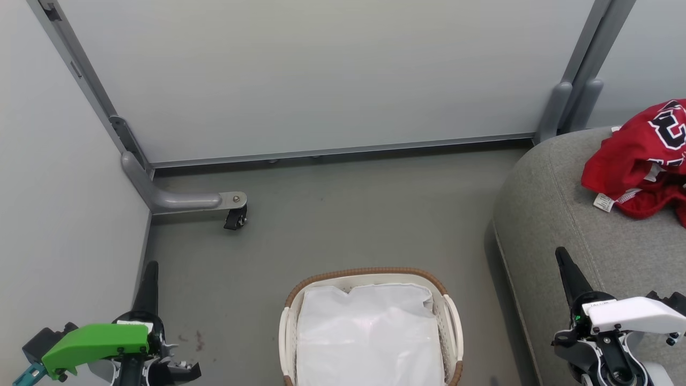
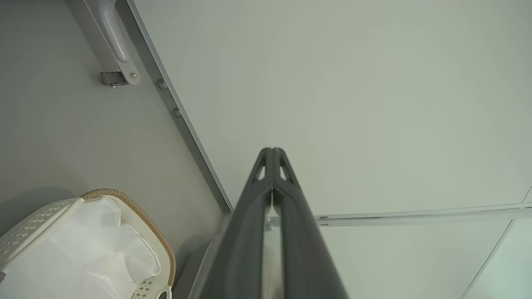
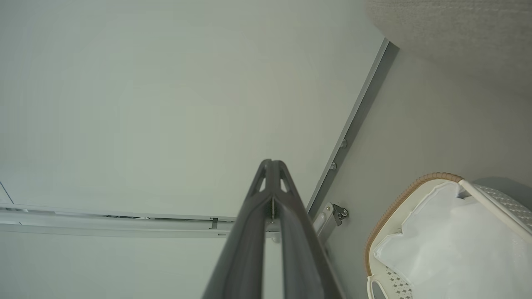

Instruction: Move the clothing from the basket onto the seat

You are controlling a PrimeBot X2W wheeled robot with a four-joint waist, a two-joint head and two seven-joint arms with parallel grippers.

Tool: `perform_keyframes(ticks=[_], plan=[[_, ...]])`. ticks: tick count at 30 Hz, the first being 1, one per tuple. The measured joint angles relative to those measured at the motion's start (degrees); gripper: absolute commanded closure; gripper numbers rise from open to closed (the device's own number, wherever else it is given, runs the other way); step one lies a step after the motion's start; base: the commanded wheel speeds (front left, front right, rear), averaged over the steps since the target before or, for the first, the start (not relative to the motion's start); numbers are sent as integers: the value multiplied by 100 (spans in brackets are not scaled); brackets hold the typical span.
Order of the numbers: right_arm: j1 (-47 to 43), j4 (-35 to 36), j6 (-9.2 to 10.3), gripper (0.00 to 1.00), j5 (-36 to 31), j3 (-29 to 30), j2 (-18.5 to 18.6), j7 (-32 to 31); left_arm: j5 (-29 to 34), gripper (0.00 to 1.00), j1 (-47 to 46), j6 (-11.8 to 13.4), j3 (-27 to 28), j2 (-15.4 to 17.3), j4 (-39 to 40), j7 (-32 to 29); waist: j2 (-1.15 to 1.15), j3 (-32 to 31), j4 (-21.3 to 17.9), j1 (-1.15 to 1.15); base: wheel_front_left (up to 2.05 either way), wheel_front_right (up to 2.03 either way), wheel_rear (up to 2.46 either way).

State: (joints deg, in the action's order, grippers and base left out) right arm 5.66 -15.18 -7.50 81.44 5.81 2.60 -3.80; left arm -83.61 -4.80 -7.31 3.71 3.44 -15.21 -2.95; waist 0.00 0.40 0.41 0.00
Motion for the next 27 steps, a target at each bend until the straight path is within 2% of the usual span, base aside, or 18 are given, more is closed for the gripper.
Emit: perform_keyframes(ticks=[27], plan=[[28,108,1,100,1088,68,9,-276,-931,100,-91,0,186,-3,120,-291,0,-23,-41,0,0,0,0]])
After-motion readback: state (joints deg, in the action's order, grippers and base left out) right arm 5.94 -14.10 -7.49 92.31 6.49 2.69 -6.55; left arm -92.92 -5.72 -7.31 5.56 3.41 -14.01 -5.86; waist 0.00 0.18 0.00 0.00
